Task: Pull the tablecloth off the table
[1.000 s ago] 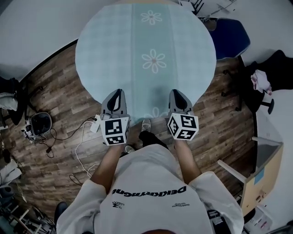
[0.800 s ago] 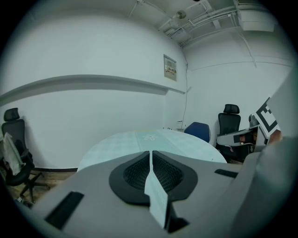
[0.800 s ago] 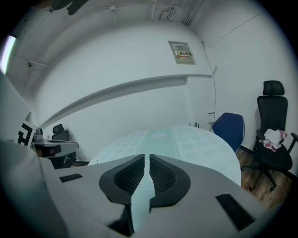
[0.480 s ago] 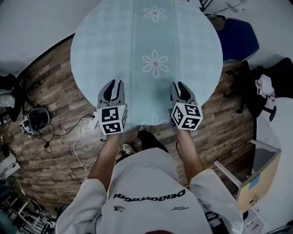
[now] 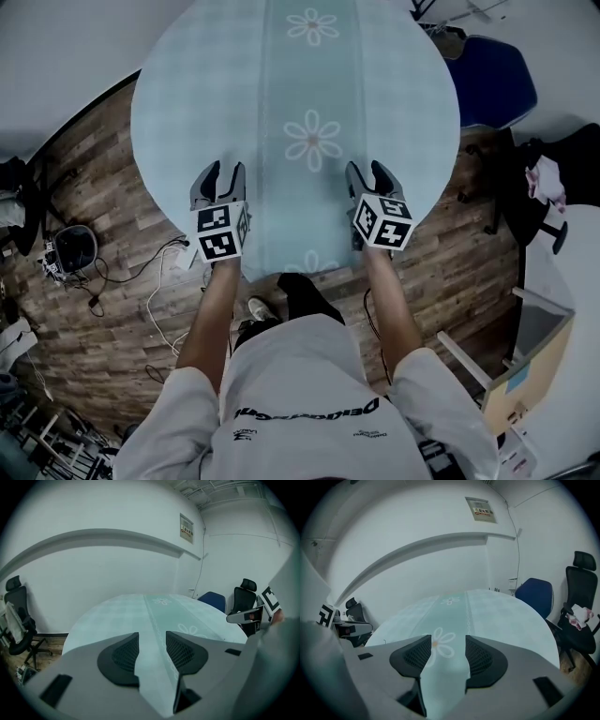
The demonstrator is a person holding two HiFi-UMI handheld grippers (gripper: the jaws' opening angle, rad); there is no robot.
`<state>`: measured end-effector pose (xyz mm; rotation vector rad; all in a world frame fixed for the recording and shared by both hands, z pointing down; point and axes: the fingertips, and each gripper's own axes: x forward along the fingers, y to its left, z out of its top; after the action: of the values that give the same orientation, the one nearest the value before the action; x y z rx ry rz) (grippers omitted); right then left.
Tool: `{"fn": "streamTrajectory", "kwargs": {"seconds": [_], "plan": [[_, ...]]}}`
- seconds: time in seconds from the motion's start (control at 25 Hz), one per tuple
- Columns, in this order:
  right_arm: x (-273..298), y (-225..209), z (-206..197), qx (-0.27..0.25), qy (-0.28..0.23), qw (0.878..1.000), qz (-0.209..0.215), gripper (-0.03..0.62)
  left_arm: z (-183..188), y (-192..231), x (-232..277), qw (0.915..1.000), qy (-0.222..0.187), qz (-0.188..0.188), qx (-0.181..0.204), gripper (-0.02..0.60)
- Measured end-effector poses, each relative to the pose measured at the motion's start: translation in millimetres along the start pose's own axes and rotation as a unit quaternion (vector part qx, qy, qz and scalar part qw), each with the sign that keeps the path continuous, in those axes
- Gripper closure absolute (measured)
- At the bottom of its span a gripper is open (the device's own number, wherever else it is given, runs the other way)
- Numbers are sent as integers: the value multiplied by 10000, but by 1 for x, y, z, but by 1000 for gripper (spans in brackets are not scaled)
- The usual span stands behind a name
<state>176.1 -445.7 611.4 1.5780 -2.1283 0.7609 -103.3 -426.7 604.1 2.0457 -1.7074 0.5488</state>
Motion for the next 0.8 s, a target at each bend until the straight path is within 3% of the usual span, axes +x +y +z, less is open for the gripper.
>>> {"fn": "streamTrajectory", "kwargs": {"seconds": [0.24, 0.8], "plan": [[39, -15, -1, -96, 194, 9998, -25, 330, -6, 1, 39, 9997, 233, -36, -3, 354], [122, -64, -9, -374, 692, 9962, -383, 318, -30, 28, 125, 9976, 684, 139, 22, 330]]}}
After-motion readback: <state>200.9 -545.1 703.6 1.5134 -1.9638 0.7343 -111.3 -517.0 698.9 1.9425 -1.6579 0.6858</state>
